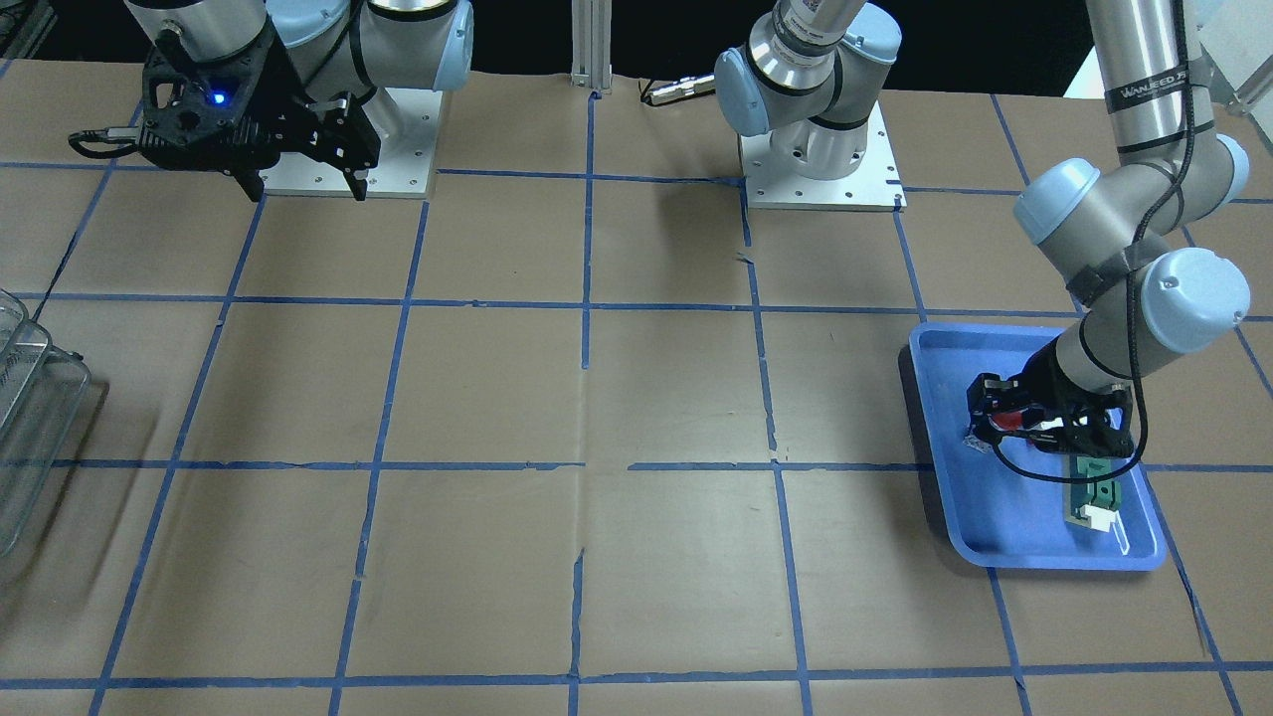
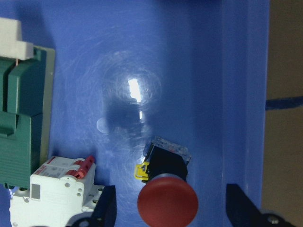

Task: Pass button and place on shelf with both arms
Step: 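Close the left gripper on the red push button's base, then lift the button with the left gripper and carry it toward the right gripper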

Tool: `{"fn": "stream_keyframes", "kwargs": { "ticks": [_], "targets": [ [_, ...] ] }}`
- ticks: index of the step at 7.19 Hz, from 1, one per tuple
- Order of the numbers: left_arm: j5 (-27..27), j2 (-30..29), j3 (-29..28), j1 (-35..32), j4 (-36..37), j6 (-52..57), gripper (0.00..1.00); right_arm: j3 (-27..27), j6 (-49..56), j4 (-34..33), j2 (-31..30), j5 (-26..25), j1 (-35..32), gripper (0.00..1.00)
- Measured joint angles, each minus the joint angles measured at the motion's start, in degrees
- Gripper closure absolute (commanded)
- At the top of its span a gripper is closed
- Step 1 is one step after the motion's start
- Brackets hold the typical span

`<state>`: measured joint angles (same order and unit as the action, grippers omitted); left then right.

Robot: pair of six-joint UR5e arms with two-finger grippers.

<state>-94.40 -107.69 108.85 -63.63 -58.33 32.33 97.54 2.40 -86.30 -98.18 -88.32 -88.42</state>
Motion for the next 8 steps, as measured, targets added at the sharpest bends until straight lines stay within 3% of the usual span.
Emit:
{"fn": "stream_keyframes", "kwargs": {
  "ticks": [2,4,6,8],
  "targets": [
    [0.05,0.90,-0.42,-0.11,-0.06,-0.05,1.00,-0.04,-0.35,-0.26,0.06,-0.23,0.28,0.00],
    [4.11,3.32,-1.94,-0.79,-3.79,-1.07,1.00,-0.06,-0.70,-0.35,0.17,-0.22,0.63,0.00],
    [15.00,5.65,-7.51,-1.63,-16.96,-8.48,1.00,-0.06,-0.75,-0.40,0.42,-0.21,0.76,0.00],
    [30.43,6.41,-12.23,-6.92,-25.78,-25.97,1.00,-0.06,-0.71,-0.42,1.05,-0.05,1.30,0.00]
  ]
}}
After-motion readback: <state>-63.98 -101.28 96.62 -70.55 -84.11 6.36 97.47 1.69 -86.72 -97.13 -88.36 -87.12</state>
